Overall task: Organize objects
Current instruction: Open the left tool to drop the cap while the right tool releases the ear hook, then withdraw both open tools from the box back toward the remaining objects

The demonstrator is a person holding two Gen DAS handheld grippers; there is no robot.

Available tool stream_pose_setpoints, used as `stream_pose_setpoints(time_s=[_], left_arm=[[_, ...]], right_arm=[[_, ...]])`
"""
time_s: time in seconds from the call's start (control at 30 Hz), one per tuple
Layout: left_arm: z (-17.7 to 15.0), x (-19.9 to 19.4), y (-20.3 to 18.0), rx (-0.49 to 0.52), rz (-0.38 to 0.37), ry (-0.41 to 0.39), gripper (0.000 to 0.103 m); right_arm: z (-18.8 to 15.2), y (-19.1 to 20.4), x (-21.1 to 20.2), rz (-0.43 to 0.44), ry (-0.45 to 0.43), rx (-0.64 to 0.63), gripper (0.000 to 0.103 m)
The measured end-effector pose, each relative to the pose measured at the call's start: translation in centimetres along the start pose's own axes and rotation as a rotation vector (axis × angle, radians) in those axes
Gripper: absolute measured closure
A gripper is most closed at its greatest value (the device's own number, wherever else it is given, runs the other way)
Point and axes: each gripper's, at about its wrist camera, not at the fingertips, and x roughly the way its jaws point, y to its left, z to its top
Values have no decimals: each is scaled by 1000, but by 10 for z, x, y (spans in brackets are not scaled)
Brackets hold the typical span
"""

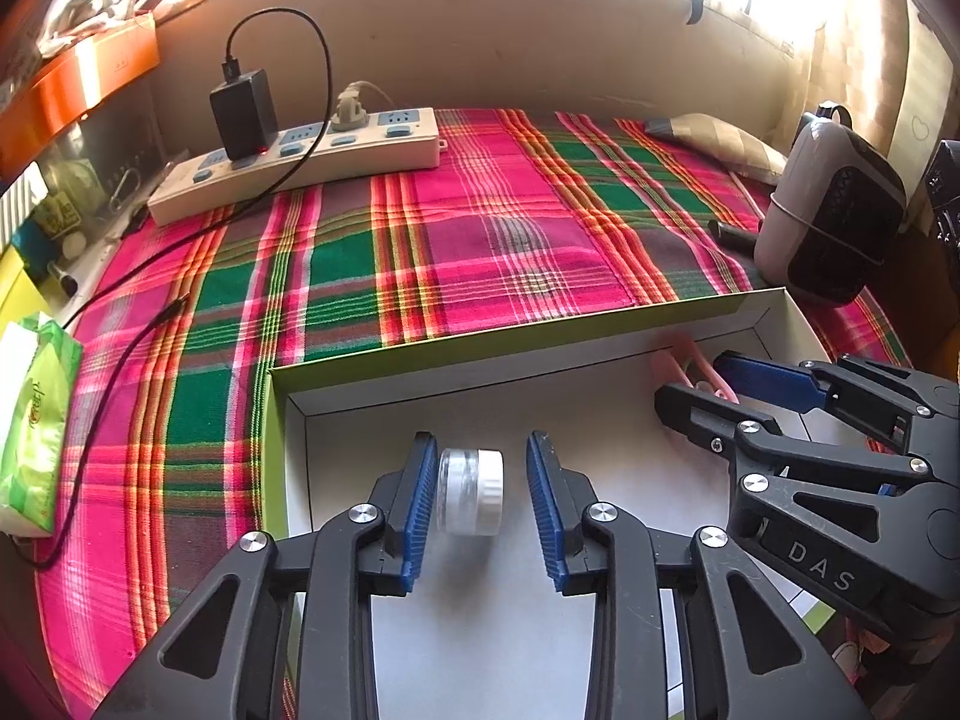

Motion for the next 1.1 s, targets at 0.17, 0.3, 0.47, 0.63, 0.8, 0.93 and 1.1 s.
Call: stream_pose_setpoints(time_s=[0.17,0.3,0.47,0.63,0.8,0.93,1.1], left_arm=[[-2,-4,2,-13,9,-1,70],[-5,-11,2,-16,16,-11,70],[-10,-25,1,-21,13,-38,70],[-16,-38,-1,-17,18,-54,70],[-25,-51,-3,-18,27,-75,70],[-33,-61,-5,-21,27,-88,70],[-43,-73,-6,-25,25,-104,70]], right_arm=[[-2,-1,-4,-1,-9,8,63],[-4,1,-9,-3,-18,10,63],[-8,4,-19,-1,-35,7,63],[-16,9,-30,-7,-53,7,63],[-23,11,-42,-2,-69,13,63],[-31,12,-52,-1,-83,16,63],[-41,16,-65,2,-102,13,63]])
